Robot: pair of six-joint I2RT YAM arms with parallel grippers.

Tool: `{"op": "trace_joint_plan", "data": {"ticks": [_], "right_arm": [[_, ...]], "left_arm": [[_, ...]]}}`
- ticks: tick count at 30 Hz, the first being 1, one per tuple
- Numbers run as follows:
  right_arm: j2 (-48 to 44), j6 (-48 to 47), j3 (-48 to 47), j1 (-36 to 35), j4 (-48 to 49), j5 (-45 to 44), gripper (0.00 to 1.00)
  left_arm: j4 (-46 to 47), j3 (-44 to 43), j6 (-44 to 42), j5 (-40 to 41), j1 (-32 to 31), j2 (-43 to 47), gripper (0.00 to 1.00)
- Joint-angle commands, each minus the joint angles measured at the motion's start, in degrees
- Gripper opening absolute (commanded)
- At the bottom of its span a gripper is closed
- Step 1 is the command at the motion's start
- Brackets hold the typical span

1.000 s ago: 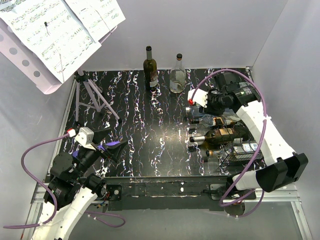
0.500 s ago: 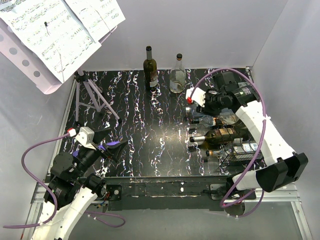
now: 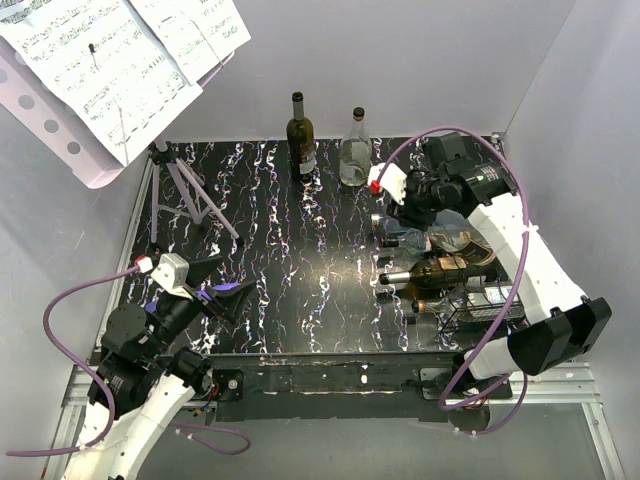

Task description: Take the wine bottle off the wine rack

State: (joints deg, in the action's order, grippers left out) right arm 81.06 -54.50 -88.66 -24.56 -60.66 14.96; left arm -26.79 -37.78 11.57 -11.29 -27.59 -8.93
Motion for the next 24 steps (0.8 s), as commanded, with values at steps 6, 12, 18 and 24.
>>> {"op": "trace_joint_plan", "data": {"ticks": [6, 12, 18, 24], "right_arm": [[-2.75, 5.81, -10.12, -0.93, 4.24, 2.18, 0.01], [-2.92, 8.35, -13.55, -0.93, 4.77, 4.37, 0.01], [-3.45, 12.04, -17.07, -0.93, 7.04, 7.88, 0.01], [-4.15, 16.26, -19.44, -0.93, 11.17, 11.23, 0.01]], "left_arm": [[-0.20, -1.24, -0.59, 0.39, -0.18, -1.44, 0.98], [-0.11, -1.16, -0.59, 0.13, -0.18, -1.71, 0.98], [-0.11, -1.24, -0.59, 0.48, -0.18, -1.62, 0.98], [-0.11, -1.24, -0.59, 0.48, -0.18, -1.71, 0.98]]}}
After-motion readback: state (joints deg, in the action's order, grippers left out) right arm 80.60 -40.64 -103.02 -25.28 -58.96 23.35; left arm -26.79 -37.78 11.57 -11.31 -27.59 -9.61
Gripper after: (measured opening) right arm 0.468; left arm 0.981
